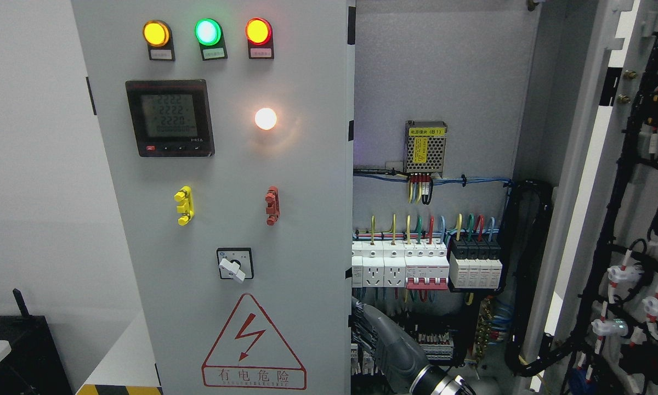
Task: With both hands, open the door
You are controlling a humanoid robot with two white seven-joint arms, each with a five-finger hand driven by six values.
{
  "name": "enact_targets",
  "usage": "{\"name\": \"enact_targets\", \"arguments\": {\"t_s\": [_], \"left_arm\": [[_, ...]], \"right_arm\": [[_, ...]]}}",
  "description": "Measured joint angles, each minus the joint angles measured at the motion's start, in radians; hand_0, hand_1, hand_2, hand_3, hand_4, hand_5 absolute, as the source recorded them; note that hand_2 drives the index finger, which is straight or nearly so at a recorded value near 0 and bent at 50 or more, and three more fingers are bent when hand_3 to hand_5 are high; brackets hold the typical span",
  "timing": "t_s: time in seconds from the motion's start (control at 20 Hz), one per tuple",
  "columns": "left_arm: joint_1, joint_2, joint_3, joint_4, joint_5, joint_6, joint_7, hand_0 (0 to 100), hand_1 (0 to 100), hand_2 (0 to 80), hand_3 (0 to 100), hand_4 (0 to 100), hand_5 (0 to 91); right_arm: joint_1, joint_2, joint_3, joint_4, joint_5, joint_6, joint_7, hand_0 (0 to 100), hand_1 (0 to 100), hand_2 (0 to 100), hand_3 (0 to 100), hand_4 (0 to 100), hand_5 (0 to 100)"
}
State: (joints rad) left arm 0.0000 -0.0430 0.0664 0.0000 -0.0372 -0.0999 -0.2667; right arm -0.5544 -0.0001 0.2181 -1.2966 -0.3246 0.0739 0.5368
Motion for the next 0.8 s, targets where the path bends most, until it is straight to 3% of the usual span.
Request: {"name": "enact_targets", "arguments": {"t_s": [0.8], "left_arm": [[0.000, 0.000, 0.000, 0.000, 0.000, 0.000, 0.000, 0, 0, 0.0, 0, 0, 0.0]], "right_arm": [[0.001, 0.000, 0.003, -0.003, -0.016, 0.000, 0.015, 38, 0, 0, 0, 0, 0]]}}
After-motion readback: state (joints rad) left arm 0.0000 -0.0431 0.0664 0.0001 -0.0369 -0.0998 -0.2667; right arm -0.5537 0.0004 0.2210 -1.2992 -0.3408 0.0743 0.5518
